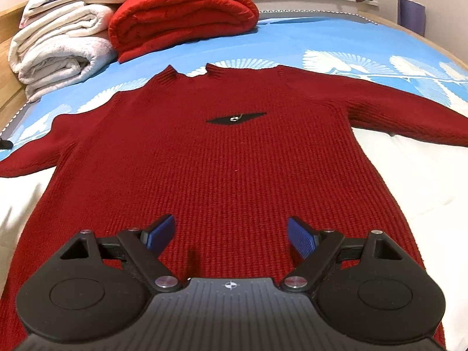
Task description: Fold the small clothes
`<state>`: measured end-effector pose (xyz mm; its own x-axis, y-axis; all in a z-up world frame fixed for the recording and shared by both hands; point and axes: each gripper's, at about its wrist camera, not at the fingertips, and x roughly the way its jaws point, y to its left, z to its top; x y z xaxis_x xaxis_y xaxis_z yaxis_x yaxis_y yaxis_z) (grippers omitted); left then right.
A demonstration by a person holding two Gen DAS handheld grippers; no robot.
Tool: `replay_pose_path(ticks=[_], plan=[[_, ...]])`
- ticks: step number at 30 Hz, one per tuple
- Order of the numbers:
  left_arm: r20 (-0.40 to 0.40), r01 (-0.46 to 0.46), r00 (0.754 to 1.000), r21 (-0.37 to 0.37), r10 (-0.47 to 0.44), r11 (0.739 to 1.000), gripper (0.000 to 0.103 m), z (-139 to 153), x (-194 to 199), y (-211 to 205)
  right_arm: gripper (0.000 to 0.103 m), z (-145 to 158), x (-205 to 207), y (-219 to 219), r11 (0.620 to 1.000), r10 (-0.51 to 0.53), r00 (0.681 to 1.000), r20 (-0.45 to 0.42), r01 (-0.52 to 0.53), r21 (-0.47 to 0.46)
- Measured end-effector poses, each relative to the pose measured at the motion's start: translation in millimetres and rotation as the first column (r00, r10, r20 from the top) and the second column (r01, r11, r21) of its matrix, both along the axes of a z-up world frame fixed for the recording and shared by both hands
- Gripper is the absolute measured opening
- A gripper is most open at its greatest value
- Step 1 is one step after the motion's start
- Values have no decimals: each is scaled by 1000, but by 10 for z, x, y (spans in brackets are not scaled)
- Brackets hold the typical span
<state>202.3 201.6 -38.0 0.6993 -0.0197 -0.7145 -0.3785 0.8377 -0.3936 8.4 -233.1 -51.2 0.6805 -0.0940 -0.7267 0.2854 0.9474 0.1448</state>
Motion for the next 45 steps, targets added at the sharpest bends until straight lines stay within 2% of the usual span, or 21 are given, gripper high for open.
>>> replay_pose_path(ticks=[4, 9, 16, 18, 19, 20, 23, 25, 27, 29, 31, 32, 33, 34, 36, 37, 38, 39, 41, 43, 45], plan=[[-9, -146, 989, -132, 146, 981, 102, -247, 316, 534, 85, -46, 59, -48, 1000, -14, 1000, -17, 14, -11], [9, -268, 959, -287, 283, 919, 102, -470, 546, 972, 85, -100, 154, -63, 1000, -13, 999, -40, 13, -13], [102, -267, 940, -377, 326, 887, 100, -564, 774, 1173, 85, -175, 217, -35, 1000, 1, 997, -74, -1, 4], [90, -284, 935, -390, 343, 876, 67, -562, 805, 1176, 85, -195, 229, -24, 1000, 9, 996, -85, -7, 18], [68, -304, 933, -375, 353, 876, 20, -562, 835, 1180, 85, -197, 234, -20, 1000, 11, 996, -87, -9, 21], [43, -317, 934, -362, 355, 877, 11, -572, 881, 1196, 85, -194, 240, -16, 1000, 11, 996, -88, -9, 23], [19, -343, 930, -314, 367, 885, 10, -457, 876, 1140, 85, -155, 239, -14, 1000, 11, 997, -75, -9, 24], [69, -308, 942, -222, 330, 925, 10, -173, 878, 943, 85, -118, 225, -22, 1000, 11, 998, -64, -10, 26], [183, -197, 957, -165, 226, 967, 10, 218, 832, 579, 85, -73, 198, -34, 999, 10, 999, -50, -9, 33], [271, -47, 959, -160, 90, 986, 10, 506, 769, 108, 85, -38, 167, -47, 999, 11, 999, -35, -10, 36], [339, 147, 935, -91, -108, 985, 10, 746, 673, -638, 85, -17, 142, -55, 1000, 12, 1000, -25, -11, 25], [347, 223, 918, -56, -190, 973, 10, 800, 625, -976, 85, -13, 133, -62, 1000, 12, 1000, -22, -12, 19], [345, 324, 890, -15, -299, 946, 10, 813, 565, -1376, 85, -9, 125, -72, 1000, 11, 1000, -19, -10, 8], [330, 438, 845, 21, -420, 899, 12, 779, 502, -1772, 85, -5, 118, -87, 1000, 6, 1000, -17, -6, -3], [231, 663, 718, 60, -656, 747, 27, 543, 373, -2485, 85, 11, 112, -140, 1000, -2, 1000, -13, 2, -10], [165, 720, 676, 58, -718, 691, 50, 382, 291, -2726, 85, 27, 108, -188, 1000, -14, 1000, -10, 14, -4], [119, 753, 646, 61, -754, 655, 74, 253, 211, -2865, 85, 42, 100, -244, 1000, -27, 1000, -6, 27, 5], [91, 773, 623, 80, -777, 629, 81, 137, 112, -2943, 85, 63, 89, -297, 999, -39, 999, 0, 39, 16], [71, 772, 617, 136, -783, 621, 88, 23, -43, -2915, 85, 101, 52, -382, 998, -59, 998, 12, 58, 28], [38, 759, 638, 137, -769, 636, 88, -8, -78, -2723, 85, 135, 15, -447, 997, -71, 997, 22, 70, 31], [-4, 708, 700, 137, -714, 693, 88, 16, -65, -2469, 85, 163, -20, -502, 996, -81, 996, 31, 80, 45]])
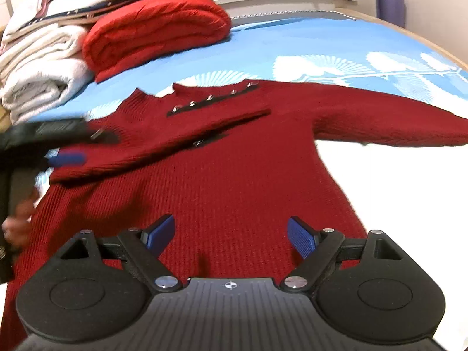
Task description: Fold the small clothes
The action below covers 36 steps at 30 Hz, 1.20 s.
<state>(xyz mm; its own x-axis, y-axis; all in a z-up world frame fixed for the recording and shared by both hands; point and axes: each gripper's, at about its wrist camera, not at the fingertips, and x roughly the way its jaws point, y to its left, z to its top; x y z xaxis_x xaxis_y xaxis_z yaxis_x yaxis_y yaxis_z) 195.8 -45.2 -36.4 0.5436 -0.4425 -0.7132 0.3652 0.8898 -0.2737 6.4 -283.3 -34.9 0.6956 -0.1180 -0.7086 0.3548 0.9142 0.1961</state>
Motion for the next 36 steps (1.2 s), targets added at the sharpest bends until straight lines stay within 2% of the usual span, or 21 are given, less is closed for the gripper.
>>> replay_pose_path(ticks=[2, 5, 6, 10, 12, 14, 16, 20, 25, 28, 31, 33, 36], plan=[[-19, -113, 993, 65, 114, 991, 89, 93, -15, 243, 85, 34, -28, -54, 1000, -13, 1000, 13, 13, 28], [7, -259, 965, 191, 263, 947, 89, 248, -144, 590, 85, 94, -63, -133, 996, -45, 998, 40, 42, 79], [32, -293, 956, 213, 293, 932, 89, 301, -243, 697, 85, 108, -74, -157, 994, -57, 997, 48, 52, 93], [159, -392, 918, 232, 363, 890, 103, 461, -486, 1021, 85, 118, -107, -220, 983, -108, 993, 55, 98, 157], [249, -417, 901, 259, 357, 871, 102, 428, -460, 1066, 85, 87, -125, -230, 974, -125, 991, 43, 114, 196], [282, -398, 905, 294, 319, 869, 102, 312, -340, 1031, 85, 50, -138, -216, 967, -126, 992, 28, 116, 227], [258, -369, 920, 311, 296, 876, 102, 121, -224, 980, 85, 27, -131, -195, 967, -118, 993, 19, 111, 230], [194, -351, 932, 279, 306, 894, 102, -185, -48, 909, 85, -2, -66, -168, 973, -127, 992, 3, 124, 196], [179, -287, 954, 330, 239, 900, 102, -449, 241, 684, 85, -65, 80, -106, 977, -100, 995, -28, 103, 189], [163, -298, 953, 332, 257, 895, 103, -550, 400, 622, 85, -89, 162, -47, 980, -82, 996, -39, 88, 178], [135, -339, 940, 301, 312, 891, 103, -554, 497, 689, 85, -98, 209, 6, 981, -67, 997, -43, 74, 177], [89, -358, 934, 284, 347, 890, 103, -532, 539, 792, 85, -98, 216, 29, 983, -61, 997, -43, 68, 172], [0, -371, 925, 219, 380, 902, 103, -513, 580, 1017, 85, -102, 209, 17, 982, -64, 997, -45, 71, 172]])
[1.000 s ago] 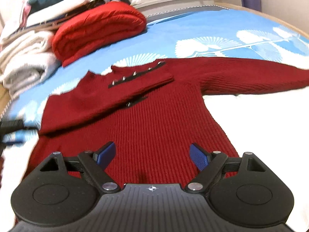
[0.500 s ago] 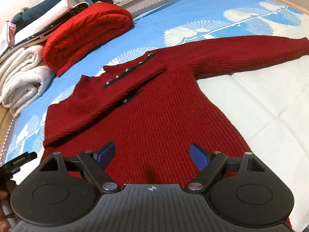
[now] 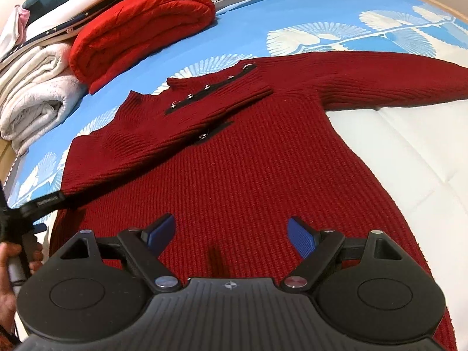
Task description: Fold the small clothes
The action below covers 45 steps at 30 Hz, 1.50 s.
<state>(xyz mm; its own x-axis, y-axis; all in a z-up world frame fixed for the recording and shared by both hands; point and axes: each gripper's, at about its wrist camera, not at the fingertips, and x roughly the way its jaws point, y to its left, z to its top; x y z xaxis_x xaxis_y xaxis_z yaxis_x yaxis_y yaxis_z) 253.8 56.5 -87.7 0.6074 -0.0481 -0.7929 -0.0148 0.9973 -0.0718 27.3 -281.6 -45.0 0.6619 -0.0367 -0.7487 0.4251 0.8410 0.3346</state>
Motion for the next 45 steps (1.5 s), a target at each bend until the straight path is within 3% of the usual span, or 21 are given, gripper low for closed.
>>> replay_pose_path(ticks=[7, 8, 10, 12, 13, 14, 16, 19, 20, 22, 23, 26, 30, 31, 32, 33, 34, 36, 40, 42, 45], plan=[[0, -102, 995, -43, 102, 994, 103, -25, -136, 146, 85, 24, -57, -92, 1000, -7, 1000, 8, 7, 7], [22, -85, 996, 0, 85, 996, 103, -10, -176, 76, 85, 28, -66, -99, 1000, -7, 1000, 10, 7, 5], [124, -15, 992, 175, -7, 985, 103, 49, -294, -168, 85, 37, -82, -125, 1000, -10, 1000, 13, 10, 4], [233, 66, 956, 425, -180, 903, 103, 65, -460, -503, 85, 43, -92, -137, 1000, -15, 1000, 14, 15, 7], [260, 87, 934, 501, -245, 861, 103, 54, -520, -616, 85, 44, -95, -149, 1000, -15, 1000, 14, 15, 10], [271, 104, 919, 536, -288, 838, 103, 42, -552, -684, 85, 43, -99, -153, 1000, -14, 1000, 14, 14, 12], [253, 125, 926, 499, -282, 858, 101, 38, -508, -684, 85, 38, -96, -146, 1000, -7, 1000, 12, 7, 14], [233, 128, 941, 423, -244, 897, 71, 65, -403, -566, 85, 33, -86, -133, 1000, 2, 1000, 6, -2, 17], [232, 140, 944, 362, -234, 922, 53, 106, -399, -505, 85, 32, -82, -132, 1000, 4, 1000, 5, -4, 19], [262, 131, 938, 343, -228, 930, 37, 188, -450, -470, 85, 32, -76, -131, 1000, 4, 1000, 3, -4, 22], [287, 118, 931, 355, -228, 927, 37, 228, -489, -490, 85, 30, -71, -136, 1000, 5, 1000, 1, -5, 24], [296, 109, 937, 263, -188, 959, 37, 354, -529, -366, 85, 33, -65, -121, 1000, 14, 1000, 0, -14, 26], [177, 61, 981, 104, -79, 993, 44, 249, -342, -22, 85, 38, -74, -119, 1000, 20, 1000, 1, -20, 12], [158, 53, 985, 98, -68, 994, 50, 196, -333, 31, 85, 35, -76, -133, 1000, 15, 1000, 0, -15, 14], [157, 49, 986, 107, -65, 993, 64, 144, -332, 62, 85, 29, -77, -152, 1000, 12, 1000, -2, -12, 17], [161, 49, 984, 146, -72, 988, 73, 115, -345, 47, 85, 25, -81, -166, 1000, 11, 1000, -3, -11, 19], [153, 47, 985, 202, -79, 978, 90, 97, -359, 10, 85, 24, -81, -170, 1000, 10, 1000, -5, -10, 20], [138, 91, 982, 268, -132, 959, 102, 82, -395, -10, 85, 22, -86, -183, 1000, 15, 1000, -6, -14, 20], [91, 268, 953, 179, -287, 947, 103, 198, -451, 174, 85, 27, -90, -190, 1000, 15, 1000, -5, -15, 23], [137, 253, 955, 95, -264, 963, 102, 346, -476, 334, 85, 24, -89, -197, 999, 17, 1000, -6, -17, 32], [175, 146, 975, -35, -138, 989, 102, 490, -382, 493, 85, 10, -72, -179, 999, 14, 1000, -14, -13, 49]])
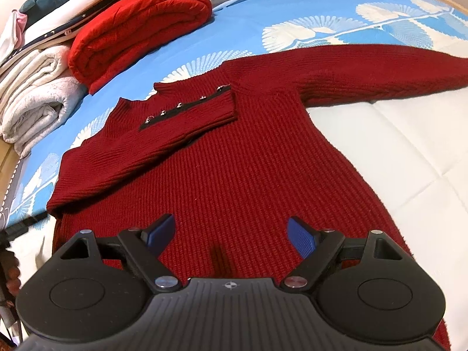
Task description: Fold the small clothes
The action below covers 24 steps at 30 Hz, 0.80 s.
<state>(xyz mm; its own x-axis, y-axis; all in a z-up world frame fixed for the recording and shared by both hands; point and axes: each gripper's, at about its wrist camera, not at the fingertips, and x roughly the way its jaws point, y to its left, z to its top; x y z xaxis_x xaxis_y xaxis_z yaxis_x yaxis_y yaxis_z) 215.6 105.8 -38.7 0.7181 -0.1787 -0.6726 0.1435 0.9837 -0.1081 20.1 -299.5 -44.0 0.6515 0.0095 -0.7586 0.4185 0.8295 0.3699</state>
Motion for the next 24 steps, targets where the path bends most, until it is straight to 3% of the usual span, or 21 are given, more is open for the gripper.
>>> replay_pose_path(ticks=[3, 8, 13, 18, 20, 24], plan=[[-27, -77, 997, -49, 76, 996, 102, 4, 172, -20, 85, -14, 30, 70, 1000, 16, 1000, -5, -16, 7], [-97, -111, 987, 173, 130, 979, 103, -283, 348, -334, 85, -28, 79, 141, 999, 35, 999, -9, -36, -28], [-75, -103, 990, 177, 118, 979, 103, -305, 285, -297, 85, -36, 68, 41, 1000, 13, 1000, -11, -13, -13], [-37, -116, 991, 283, 132, 952, 103, -18, 18, -443, 85, 24, 37, 1, 1000, 27, 999, 30, -27, 0], [-3, -90, 995, 329, 96, 940, 103, 160, -205, -548, 85, 62, 28, -9, 999, 31, 998, 48, -32, 10], [37, -31, 999, 311, 20, 950, 103, 527, -857, -725, 85, 132, -7, 17, 999, 45, 996, 71, -45, -7]])
